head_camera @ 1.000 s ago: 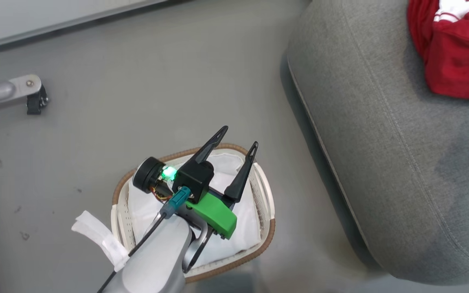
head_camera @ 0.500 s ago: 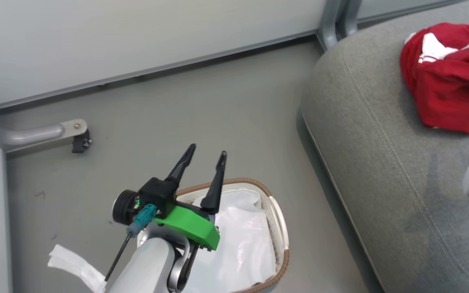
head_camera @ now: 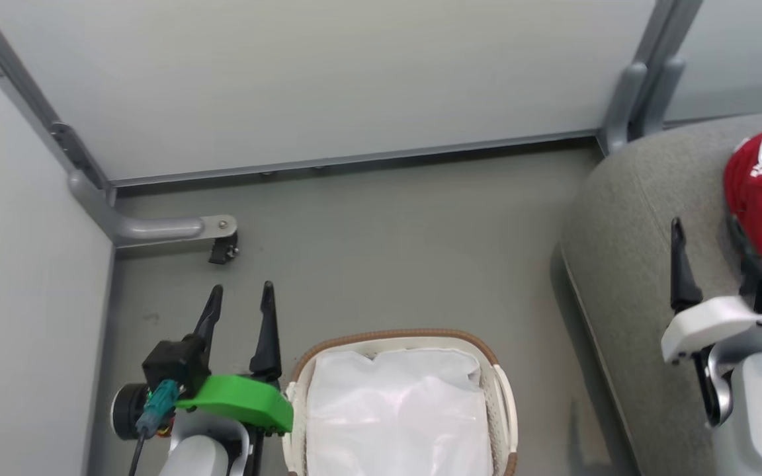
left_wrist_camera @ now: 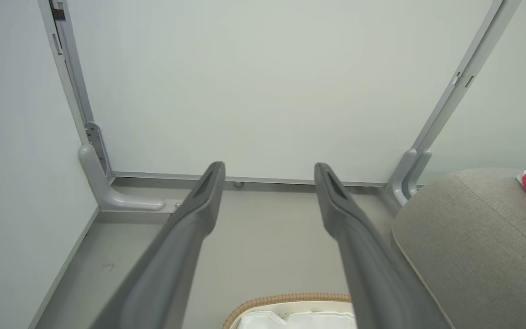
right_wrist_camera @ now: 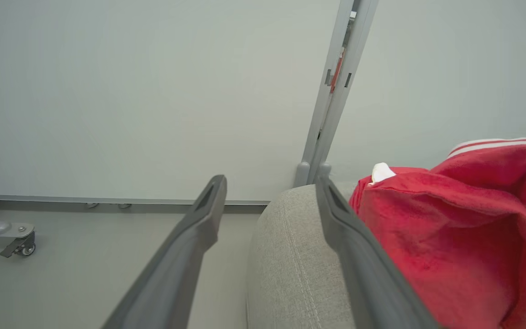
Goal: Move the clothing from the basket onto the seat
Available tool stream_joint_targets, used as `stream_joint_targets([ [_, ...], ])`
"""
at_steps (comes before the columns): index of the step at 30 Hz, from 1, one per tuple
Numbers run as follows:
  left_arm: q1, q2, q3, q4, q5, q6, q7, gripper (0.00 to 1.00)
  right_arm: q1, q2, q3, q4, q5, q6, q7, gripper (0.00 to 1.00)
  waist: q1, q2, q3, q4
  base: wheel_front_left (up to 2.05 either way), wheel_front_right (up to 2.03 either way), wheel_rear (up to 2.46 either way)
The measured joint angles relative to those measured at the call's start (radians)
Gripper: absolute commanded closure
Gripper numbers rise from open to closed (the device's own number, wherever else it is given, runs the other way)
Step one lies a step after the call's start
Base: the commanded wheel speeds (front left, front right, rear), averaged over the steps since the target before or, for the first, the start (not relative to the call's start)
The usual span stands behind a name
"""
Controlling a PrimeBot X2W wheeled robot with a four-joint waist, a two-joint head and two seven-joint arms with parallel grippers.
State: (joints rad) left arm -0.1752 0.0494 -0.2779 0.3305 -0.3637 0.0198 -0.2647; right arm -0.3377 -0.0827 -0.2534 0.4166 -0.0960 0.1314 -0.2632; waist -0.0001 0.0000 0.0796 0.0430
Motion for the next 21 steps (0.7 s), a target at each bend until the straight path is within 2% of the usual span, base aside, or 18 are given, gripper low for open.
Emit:
stream_joint_targets([
  [6,0.049,0.000,0.059,-0.002,0.007,-0.003,0.000,0.00,0.074,0.032,0.013,-0.009,0.055,0.000,0.000,0.00,0.0000,0.0000,-0.041,0.052,0.00,0.00,0.00],
  [8,0.071,0.000,0.073,-0.001,0.008,-0.011,0.000,0.00,0.100,0.032,0.043,-0.003,0.129,0.000,0.000,0.00,0.0000,0.0000,-0.055,0.065,0.00,0.00,0.00],
  [16,0.139,0.000,0.088,-0.001,0.012,-0.024,0.000,0.00,0.216,0.034,0.140,-0.032,0.228,0.000,0.000,0.00,0.0000,0.0000,-0.103,0.090,0.00,0.00,0.00],
  [21,0.169,0.000,0.085,-0.001,0.013,-0.024,0.000,0.00,0.267,0.034,0.174,-0.056,0.239,0.000,0.000,0.00,0.0000,0.0000,-0.125,0.092,0.00,0.00,0.00],
])
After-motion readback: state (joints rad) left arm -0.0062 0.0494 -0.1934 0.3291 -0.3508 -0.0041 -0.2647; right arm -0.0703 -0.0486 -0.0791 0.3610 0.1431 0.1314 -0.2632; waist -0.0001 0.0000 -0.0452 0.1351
